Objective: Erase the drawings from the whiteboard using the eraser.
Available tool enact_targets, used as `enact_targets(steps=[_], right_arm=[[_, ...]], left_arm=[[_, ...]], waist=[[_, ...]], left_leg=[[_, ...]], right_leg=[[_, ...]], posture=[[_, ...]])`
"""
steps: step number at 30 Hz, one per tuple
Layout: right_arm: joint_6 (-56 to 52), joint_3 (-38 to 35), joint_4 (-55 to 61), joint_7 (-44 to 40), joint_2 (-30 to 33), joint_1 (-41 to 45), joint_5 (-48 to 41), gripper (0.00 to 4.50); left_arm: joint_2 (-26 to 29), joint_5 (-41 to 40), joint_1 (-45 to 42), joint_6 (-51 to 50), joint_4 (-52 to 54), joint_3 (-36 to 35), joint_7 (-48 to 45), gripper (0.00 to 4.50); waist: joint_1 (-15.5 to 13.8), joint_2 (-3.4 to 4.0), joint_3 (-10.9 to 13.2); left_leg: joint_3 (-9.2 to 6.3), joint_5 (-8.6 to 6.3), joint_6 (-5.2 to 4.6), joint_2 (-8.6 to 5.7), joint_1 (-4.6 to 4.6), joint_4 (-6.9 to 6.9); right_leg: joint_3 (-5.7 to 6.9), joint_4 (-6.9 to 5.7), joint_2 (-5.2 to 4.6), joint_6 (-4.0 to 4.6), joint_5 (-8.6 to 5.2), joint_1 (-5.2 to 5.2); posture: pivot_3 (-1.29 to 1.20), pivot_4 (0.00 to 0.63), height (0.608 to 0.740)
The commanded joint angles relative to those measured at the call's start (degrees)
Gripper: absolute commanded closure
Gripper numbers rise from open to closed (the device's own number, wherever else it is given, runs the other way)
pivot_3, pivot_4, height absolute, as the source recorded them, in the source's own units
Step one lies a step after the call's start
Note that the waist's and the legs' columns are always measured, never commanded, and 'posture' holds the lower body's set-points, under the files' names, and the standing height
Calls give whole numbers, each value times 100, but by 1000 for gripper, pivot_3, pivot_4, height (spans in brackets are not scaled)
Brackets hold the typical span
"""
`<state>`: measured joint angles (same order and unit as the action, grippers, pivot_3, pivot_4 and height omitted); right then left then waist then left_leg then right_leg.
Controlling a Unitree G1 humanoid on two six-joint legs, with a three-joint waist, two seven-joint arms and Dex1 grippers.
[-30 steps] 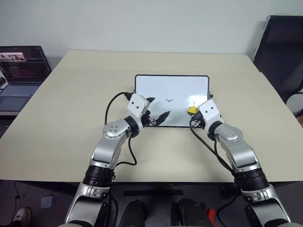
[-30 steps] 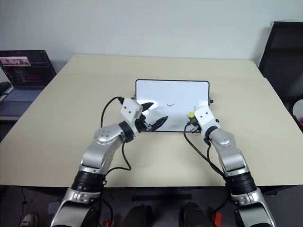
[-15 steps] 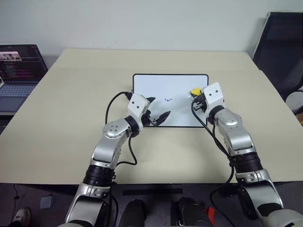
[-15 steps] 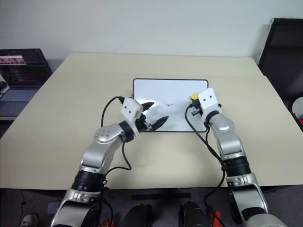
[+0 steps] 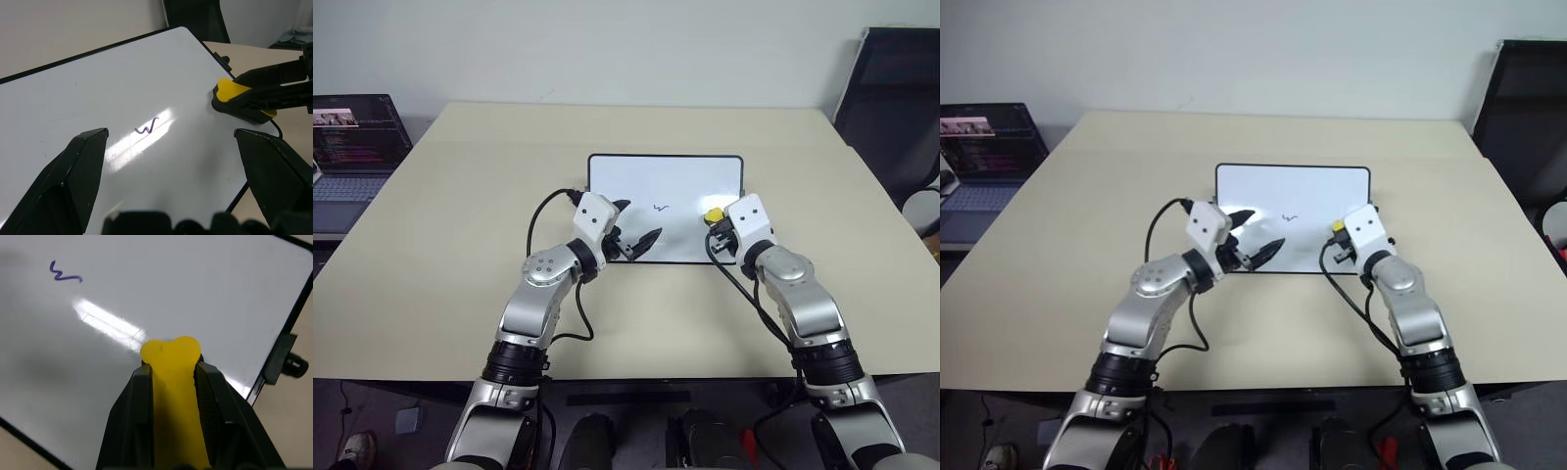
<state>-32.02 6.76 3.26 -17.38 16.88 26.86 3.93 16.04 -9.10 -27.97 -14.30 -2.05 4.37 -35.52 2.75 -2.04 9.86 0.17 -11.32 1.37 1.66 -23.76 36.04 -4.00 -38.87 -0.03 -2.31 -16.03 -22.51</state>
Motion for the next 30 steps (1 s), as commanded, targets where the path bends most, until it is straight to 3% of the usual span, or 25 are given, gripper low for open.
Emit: enact_targets(steps=[1, 15, 22, 30], right_arm=[[-377, 83, 58, -1, 71, -294, 104, 3620], [-361, -92, 314, -8, 158, -296, 8, 3620], [822, -576, 807, -57, 265, -597, -281, 3620], [2695, -549, 950, -8, 711, -1493, 152, 3620]], left_arm=[[17, -64, -70, 103, 261, -41, 14, 0], [-10, -79, 1, 86, 306, 1, -11, 0], [80, -189, 425, -1, 766, -144, 13, 0], [173, -344, 1703, -38, 1731, -465, 358, 0]], waist=[[-2, 0, 0], [-15, -1, 0], [-19, -1, 5], [-13, -1, 7]], left_leg=[[1, 0, 0, 0, 2, 0], [-1, 0, 0, -1, 6, 0], [-2, -1, 0, 0, -7, -10], [-4, -16, 6, 3, -29, -23]], right_leg=[[4, 2, 0, 0, 0, 6], [6, 11, -1, -1, -1, 15], [6, 27, -1, -1, -2, 5], [-4, 28, -3, 1, -3, -28]], posture=[[0, 150, 740], [0, 150, 740], [0, 150, 740], [0, 150, 740]])
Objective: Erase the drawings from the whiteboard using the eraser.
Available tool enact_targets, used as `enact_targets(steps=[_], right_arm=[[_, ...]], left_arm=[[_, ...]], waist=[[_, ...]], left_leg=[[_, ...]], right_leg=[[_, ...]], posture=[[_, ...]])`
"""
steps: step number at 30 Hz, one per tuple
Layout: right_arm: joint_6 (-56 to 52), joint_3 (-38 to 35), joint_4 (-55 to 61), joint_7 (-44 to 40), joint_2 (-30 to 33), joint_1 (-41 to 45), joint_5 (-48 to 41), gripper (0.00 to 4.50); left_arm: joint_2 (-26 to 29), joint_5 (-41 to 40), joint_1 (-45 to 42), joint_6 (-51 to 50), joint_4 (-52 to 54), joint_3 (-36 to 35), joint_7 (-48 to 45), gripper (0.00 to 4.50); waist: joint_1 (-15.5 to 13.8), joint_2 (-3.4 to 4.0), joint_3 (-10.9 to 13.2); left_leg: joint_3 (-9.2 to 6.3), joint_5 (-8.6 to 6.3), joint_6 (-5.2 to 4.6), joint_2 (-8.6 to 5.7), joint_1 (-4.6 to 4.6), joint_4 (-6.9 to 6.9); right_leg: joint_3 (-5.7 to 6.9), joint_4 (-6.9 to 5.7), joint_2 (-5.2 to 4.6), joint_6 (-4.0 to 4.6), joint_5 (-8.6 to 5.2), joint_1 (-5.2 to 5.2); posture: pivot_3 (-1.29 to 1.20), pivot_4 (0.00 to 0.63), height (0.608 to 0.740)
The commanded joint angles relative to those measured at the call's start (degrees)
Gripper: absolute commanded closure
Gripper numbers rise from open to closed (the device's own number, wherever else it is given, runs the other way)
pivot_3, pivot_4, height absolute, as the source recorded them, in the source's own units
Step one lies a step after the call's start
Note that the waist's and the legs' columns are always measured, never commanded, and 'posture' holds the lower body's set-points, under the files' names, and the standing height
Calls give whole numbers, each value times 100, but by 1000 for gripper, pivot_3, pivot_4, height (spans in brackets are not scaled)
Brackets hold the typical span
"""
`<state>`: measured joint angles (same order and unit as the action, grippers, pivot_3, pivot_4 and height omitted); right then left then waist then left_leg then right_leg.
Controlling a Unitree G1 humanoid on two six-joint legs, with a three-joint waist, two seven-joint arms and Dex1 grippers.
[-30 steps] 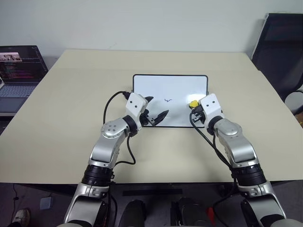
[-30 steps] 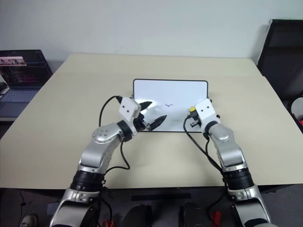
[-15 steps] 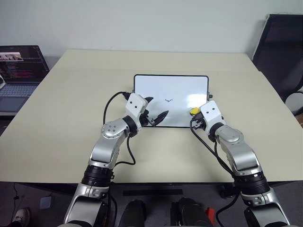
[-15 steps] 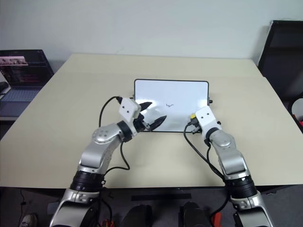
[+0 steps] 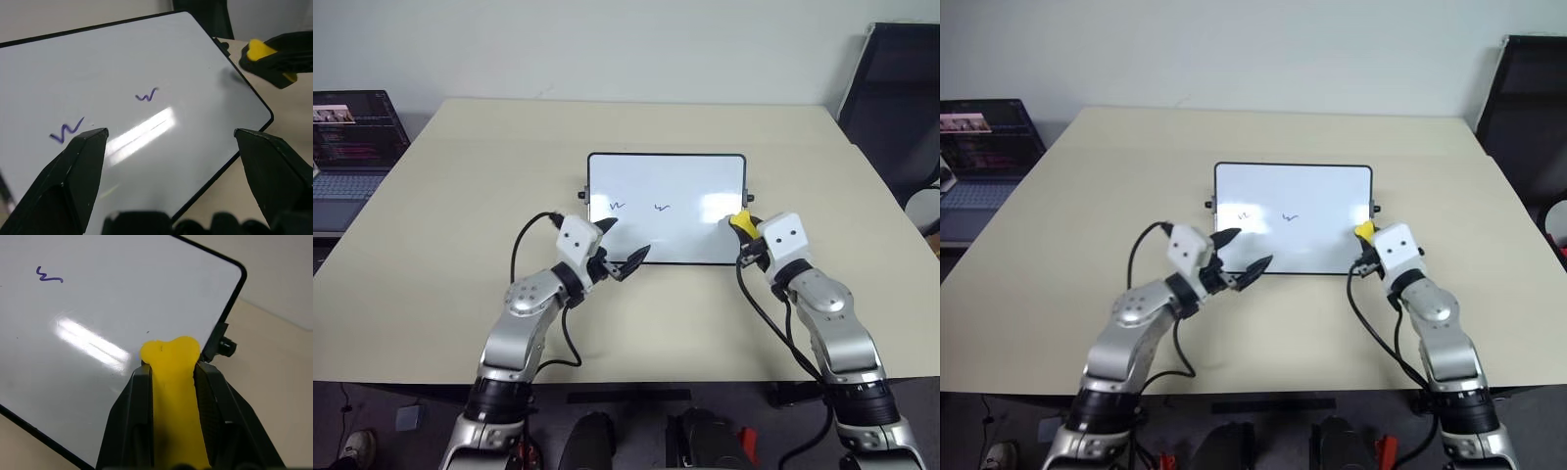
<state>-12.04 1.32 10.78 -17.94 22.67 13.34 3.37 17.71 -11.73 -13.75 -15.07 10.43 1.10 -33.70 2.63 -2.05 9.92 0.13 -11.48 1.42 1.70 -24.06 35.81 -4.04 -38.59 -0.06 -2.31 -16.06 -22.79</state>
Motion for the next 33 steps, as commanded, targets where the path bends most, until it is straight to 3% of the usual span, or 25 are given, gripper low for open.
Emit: enact_targets(steps=[1, 15, 25, 33], right_arm=[[803, 0, 161, 82, 124, -211, 237, 3620], [1082, 145, -150, 29, -34, 78, 296, 3620], [156, 456, -616, -198, -635, 1642, 82, 3620], [-110, 1033, -1748, -273, -1002, 2620, 442, 3620]], left_arm=[[-6, -58, 424, 70, 554, -155, 243, 0], [40, 90, 551, 228, 581, -112, 535, 0], [-1, 132, -251, 279, -62, 15, 445, 0], [35, 186, -435, 412, -409, 59, 422, 0]], waist=[[-1, 0, 0], [-31, -1, 2], [-37, -1, 2], [-44, -1, 3]], left_leg=[[0, 0, 0, 0, 1, 1], [1, 2, -3, 2, 16, 11], [2, 3, -3, 0, 17, 15], [1, 2, -2, -1, 12, 10]], right_leg=[[-1, 0, -1, 0, 0, 0], [-2, -3, -2, 6, -4, 15], [1, -10, 1, 12, 1, 15], [6, -11, 1, 32, 12, 11]], posture=[[0, 150, 740], [0, 150, 740], [0, 150, 740], [0, 150, 740]])
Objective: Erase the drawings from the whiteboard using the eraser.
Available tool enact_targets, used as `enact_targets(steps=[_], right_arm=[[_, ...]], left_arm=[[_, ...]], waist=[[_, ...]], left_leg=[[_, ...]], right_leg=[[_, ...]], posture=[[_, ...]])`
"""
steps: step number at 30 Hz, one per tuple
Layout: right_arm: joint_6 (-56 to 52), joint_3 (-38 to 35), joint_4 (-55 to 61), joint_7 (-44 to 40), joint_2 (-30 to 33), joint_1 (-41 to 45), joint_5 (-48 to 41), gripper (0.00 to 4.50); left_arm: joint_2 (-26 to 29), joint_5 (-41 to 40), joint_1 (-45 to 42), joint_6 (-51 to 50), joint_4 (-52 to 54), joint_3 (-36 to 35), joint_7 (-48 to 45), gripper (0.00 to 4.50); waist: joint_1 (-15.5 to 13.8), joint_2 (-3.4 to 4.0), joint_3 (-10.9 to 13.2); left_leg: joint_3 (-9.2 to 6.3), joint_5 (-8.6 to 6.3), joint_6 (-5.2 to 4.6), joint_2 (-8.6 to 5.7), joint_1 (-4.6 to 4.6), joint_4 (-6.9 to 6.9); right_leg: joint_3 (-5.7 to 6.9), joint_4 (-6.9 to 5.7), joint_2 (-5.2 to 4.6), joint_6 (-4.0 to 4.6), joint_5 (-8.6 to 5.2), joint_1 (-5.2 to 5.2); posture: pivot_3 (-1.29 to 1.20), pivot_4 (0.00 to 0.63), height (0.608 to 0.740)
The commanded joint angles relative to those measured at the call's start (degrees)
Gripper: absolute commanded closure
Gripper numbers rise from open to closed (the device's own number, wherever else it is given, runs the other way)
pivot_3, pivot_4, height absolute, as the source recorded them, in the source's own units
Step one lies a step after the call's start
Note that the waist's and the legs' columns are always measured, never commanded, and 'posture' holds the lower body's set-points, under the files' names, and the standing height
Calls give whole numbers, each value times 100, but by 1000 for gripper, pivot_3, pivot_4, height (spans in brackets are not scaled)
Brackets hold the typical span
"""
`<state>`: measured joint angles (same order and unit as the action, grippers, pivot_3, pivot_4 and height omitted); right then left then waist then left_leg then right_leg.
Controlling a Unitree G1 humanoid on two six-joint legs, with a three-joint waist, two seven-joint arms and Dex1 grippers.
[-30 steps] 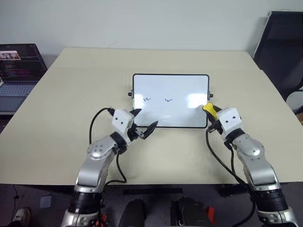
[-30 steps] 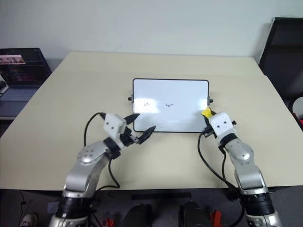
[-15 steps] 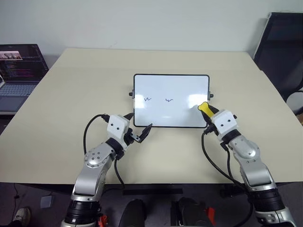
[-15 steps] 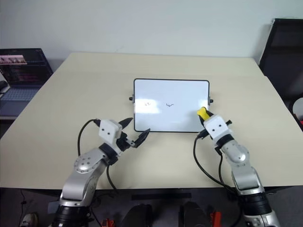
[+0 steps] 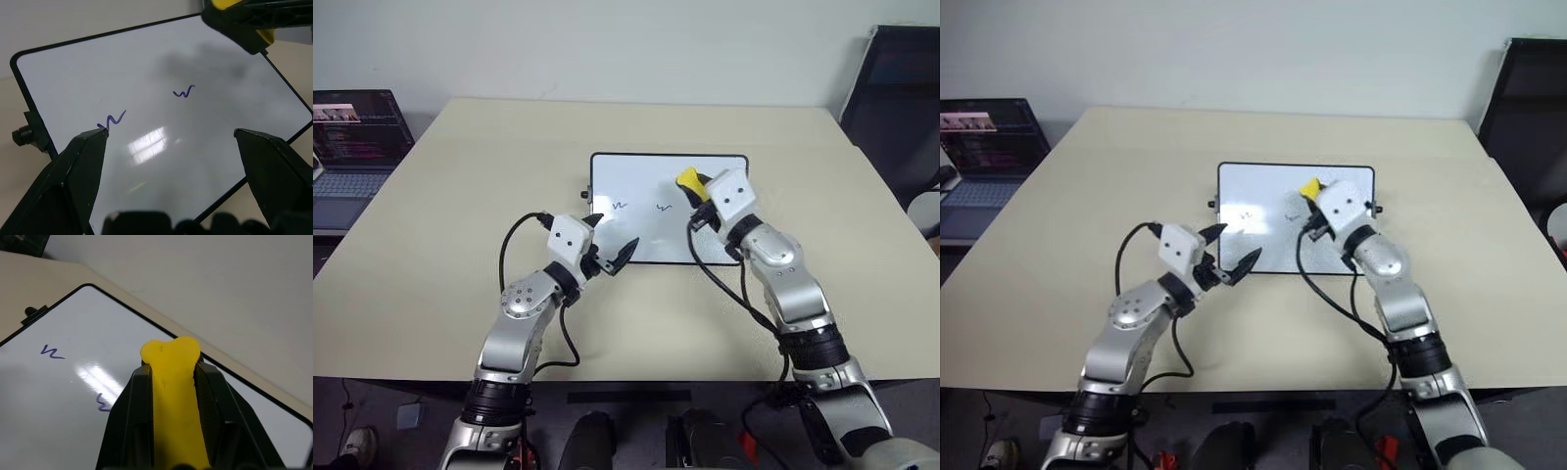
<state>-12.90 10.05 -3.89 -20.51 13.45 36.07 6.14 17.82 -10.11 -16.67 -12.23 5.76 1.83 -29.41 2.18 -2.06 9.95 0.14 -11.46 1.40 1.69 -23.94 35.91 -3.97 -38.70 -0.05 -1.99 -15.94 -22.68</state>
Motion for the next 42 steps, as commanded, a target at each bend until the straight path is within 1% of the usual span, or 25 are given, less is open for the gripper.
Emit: enact_targets(steps=[1, 6, 12, 17, 20, 28, 32, 35, 42], right_arm=[[-70, 223, -446, -30, -102, 454, 214, 3620], [50, 401, -1218, -188, -142, 951, 322, 3620], [328, 328, -2297, 18, -184, 1606, 431, 3620], [345, 351, -2592, 24, -188, 1720, 470, 3620], [288, 413, -2443, -37, -185, 1524, 495, 3620], [-26, 770, -1382, -350, -31, 326, 673, 3620], [-278, 886, -864, -471, 53, -248, 747, 3620], [-423, 847, -659, -487, 97, -381, 744, 3620], [-508, 606, -419, -429, 209, -364, 617, 3620]], left_arm=[[32, 30, -154, 126, 40, -5, -14, 0], [58, 51, -223, 140, 10, 34, -50, 0], [93, 37, -352, 37, 53, -14, -1, 0], [110, 29, -365, -13, 81, -21, 23, 0], [99, 35, -335, 0, 81, -7, 38, 0], [95, 16, -331, 30, 41, -43, 51, 0], [102, 14, -344, 58, -1, -69, 52, 0], [93, 16, -334, 74, -15, -58, 51, 0], [80, 18, -308, 132, -65, -27, 14, 0]], waist=[[2, 1, 0], [0, 1, 1], [4, 2, 1], [16, 2, 1], [19, 2, 1], [17, 0, 0], [15, 0, -1], [13, 0, -1], [-20, -1, -1]], left_leg=[[0, 0, 0, 0, 0, 0], [0, 0, 0, 0, 0, 2], [1, 0, 0, 0, 0, 1], [1, 0, 0, 0, 0, 1], [0, 0, 0, 0, 1, 3], [-3, 0, 0, 1, 8, 7], [-4, 1, 0, 1, 17, 10], [-5, 1, 0, 1, 19, 12], [-4, 2, 0, 0, 19, 13]], right_leg=[[0, -2, 0, 1, 0, -1], [0, -6, 0, 1, 1, -1], [-1, -9, 0, 2, 1, -5], [-1, -13, 0, 3, 2, -6], [-1, -16, 0, 3, 2, -5], [-1, -18, -1, 0, 0, 3], [1, -18, -1, -15, -9, 13], [0, -18, -1, -17, -10, 15], [2, -16, -1, -18, -11, 17]], posture=[[0, 150, 740], [0, 150, 740], [0, 150, 740], [0, 150, 740], [0, 150, 740], [0, 150, 740], [0, 150, 740], [0, 150, 740], [0, 150, 740]])
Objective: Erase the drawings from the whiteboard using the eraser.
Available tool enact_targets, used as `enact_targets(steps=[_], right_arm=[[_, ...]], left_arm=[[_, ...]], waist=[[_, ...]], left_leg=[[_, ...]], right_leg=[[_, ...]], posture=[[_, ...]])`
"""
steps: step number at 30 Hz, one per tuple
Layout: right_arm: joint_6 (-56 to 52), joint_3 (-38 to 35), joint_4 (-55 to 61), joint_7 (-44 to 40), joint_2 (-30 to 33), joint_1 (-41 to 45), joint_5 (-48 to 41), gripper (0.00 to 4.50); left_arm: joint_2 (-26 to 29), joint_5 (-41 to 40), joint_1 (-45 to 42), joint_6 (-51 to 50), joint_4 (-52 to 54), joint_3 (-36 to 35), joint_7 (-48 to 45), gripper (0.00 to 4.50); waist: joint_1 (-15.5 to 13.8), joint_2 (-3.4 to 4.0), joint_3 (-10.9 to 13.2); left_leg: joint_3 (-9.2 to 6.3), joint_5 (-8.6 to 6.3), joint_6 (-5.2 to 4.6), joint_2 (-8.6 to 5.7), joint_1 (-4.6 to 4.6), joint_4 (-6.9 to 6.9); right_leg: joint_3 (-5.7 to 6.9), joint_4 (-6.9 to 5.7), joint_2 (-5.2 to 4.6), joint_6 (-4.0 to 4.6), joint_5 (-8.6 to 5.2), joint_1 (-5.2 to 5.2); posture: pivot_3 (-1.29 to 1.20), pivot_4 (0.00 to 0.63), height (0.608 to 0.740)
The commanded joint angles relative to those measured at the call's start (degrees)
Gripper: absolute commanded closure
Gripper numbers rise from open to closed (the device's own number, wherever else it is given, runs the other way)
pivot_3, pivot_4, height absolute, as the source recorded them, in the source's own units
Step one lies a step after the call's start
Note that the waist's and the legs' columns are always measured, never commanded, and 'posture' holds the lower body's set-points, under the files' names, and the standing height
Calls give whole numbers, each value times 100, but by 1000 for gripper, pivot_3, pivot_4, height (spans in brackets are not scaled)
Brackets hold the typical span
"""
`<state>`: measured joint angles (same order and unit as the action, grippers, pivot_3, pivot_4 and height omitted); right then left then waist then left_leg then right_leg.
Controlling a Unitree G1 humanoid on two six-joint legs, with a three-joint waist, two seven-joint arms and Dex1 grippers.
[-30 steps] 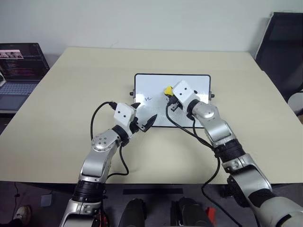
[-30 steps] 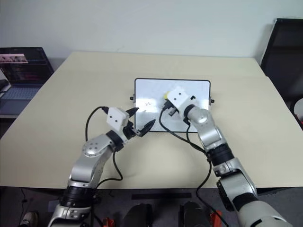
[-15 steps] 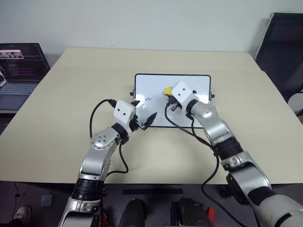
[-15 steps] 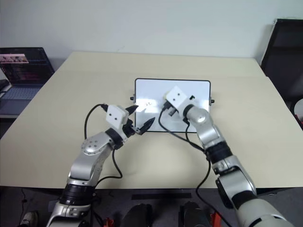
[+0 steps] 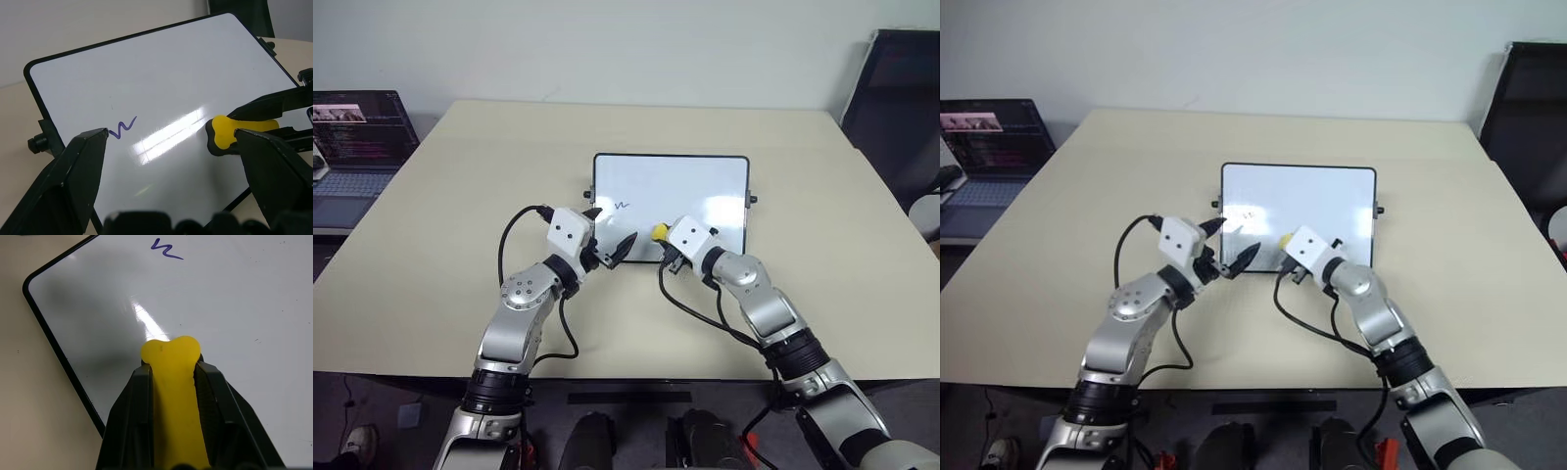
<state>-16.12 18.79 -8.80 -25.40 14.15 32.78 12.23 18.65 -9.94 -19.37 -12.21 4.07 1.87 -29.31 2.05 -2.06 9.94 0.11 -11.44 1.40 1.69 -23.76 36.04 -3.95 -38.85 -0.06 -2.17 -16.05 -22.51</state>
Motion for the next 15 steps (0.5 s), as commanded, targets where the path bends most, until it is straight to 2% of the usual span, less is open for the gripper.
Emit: enact_targets(steps=[1, 5, 9, 15], right_arm=[[-179, -296, 120, 67, 143, -52, -18, 3620], [-62, -461, 394, 134, 124, -142, -150, 3620], [557, -703, 723, 184, 305, -301, -235, 3620], [1133, -1270, 1261, 333, 706, -1008, -395, 3620]], left_arm=[[-2, 2, -37, 142, 92, -29, -3, 0], [1, 1, -29, 173, 68, -20, -30, 0], [21, -6, 41, 187, 120, -18, -58, 0], [75, -44, 262, 161, 271, -48, -105, 0]], waist=[[-17, 0, 0], [-35, -1, 1], [-30, -1, 1], [-24, -1, 2]], left_leg=[[0, 0, 0, 0, 0, 0], [0, 0, 0, -1, -5, 0], [0, -1, 0, -1, -12, -4], [1, -3, 2, 0, -22, -15]], right_leg=[[0, 0, 0, 0, 0, 0], [3, 4, -1, 0, 0, -1], [2, 15, -1, 2, 1, -4], [1, 15, -1, 3, 1, -18]], posture=[[0, 150, 740], [0, 150, 740], [0, 150, 740], [0, 150, 740]])
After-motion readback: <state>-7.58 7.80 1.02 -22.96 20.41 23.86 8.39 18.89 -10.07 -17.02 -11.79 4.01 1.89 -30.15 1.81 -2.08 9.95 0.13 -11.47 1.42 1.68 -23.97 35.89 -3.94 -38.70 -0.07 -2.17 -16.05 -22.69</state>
